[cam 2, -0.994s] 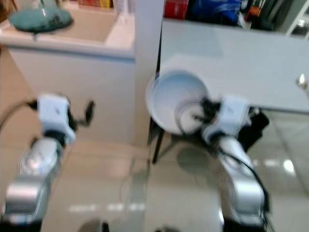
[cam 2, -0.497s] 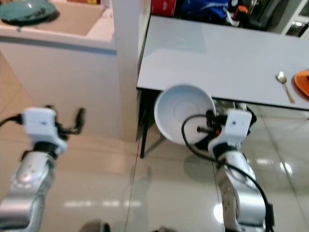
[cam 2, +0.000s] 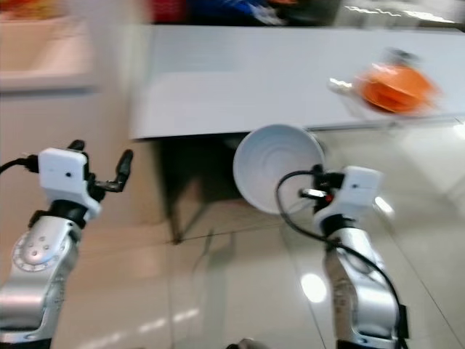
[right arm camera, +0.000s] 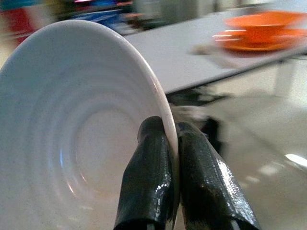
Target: Setting the table
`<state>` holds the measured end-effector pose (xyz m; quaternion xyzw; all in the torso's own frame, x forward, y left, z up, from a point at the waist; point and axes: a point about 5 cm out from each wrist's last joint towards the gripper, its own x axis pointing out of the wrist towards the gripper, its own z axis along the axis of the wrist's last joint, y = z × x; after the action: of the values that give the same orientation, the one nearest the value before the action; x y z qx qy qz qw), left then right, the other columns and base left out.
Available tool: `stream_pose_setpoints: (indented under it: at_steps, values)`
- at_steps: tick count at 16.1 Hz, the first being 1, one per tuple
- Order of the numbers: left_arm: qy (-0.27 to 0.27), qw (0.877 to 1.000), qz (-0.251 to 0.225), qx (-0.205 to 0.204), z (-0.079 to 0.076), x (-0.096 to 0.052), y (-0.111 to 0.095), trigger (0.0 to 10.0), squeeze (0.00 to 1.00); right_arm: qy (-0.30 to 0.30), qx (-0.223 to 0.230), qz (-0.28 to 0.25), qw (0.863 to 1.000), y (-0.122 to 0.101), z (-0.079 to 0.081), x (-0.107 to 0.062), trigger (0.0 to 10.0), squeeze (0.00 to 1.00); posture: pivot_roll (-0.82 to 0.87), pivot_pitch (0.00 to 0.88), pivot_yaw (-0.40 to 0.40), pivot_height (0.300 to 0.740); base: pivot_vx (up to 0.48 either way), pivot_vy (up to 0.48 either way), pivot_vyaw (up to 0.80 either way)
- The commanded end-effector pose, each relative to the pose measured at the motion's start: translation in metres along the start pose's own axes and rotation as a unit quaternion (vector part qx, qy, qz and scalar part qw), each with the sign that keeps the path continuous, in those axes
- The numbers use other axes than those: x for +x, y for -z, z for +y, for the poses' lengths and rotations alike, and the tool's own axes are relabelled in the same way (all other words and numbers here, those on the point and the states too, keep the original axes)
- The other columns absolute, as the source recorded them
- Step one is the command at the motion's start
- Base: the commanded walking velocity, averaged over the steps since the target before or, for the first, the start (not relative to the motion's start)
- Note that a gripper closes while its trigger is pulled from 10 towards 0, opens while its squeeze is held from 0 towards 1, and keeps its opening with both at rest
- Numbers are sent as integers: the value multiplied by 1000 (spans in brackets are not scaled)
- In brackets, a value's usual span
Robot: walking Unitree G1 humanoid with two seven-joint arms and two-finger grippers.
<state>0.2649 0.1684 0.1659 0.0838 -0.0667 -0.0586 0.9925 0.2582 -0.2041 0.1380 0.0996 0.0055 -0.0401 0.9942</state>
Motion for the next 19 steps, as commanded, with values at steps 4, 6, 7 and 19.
stream_pose_setpoints:
  at_steps: [4, 6, 7, 19]
  values:
    - [14, 1000, -10, 1, -1, 4, -3, 10000, 0, 4, 2, -35, 999, -16, -3, 8, 10000, 0, 48, 56, -47, 740, 350, 0, -733]
    - [17, 1000, -15, -2, -4, 6, -5, 10000, 0, -8, -9, -44, 999, -22, -4, 11, 10000, 0, 48, 50, -45, 740, 352, 0, 0]
    - [19, 1000, -16, -2, -7, 7, -5, 10000, 0, -4, -9, -46, 999, -24, -6, 12, 10000, 0, 54, 51, -46, 740, 349, 0, 0]
    - [23, 1000, -10, -1, -2, 12, -4, 10000, 0, -16, -16, -47, 999, -23, 3, 16, 10000, 0, 48, 43, -43, 740, 352, 0, 0]
